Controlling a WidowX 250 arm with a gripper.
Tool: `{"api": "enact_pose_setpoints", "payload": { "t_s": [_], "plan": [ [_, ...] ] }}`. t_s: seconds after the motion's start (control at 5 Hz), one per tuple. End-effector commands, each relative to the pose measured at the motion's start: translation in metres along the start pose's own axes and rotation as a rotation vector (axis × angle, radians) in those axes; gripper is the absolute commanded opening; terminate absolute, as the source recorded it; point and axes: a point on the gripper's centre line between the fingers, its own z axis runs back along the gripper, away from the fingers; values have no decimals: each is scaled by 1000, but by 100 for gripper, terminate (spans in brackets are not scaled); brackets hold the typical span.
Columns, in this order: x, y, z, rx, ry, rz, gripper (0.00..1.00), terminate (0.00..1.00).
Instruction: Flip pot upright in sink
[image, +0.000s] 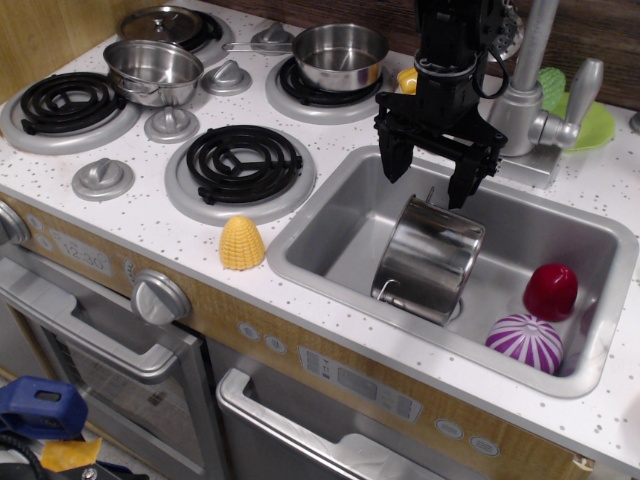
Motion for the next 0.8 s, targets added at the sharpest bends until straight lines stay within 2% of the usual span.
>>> {"api": "enact_pose_setpoints", "payload": {
  "t_s": [0.0, 0.2, 0.6],
  "plan": [
    [0, 0, 0, 0, 0, 0, 100, 0],
    [0, 3, 1, -106, -34, 15, 100, 0],
    [-1, -2, -3, -245, -126, 69, 100, 0]
  ]
}}
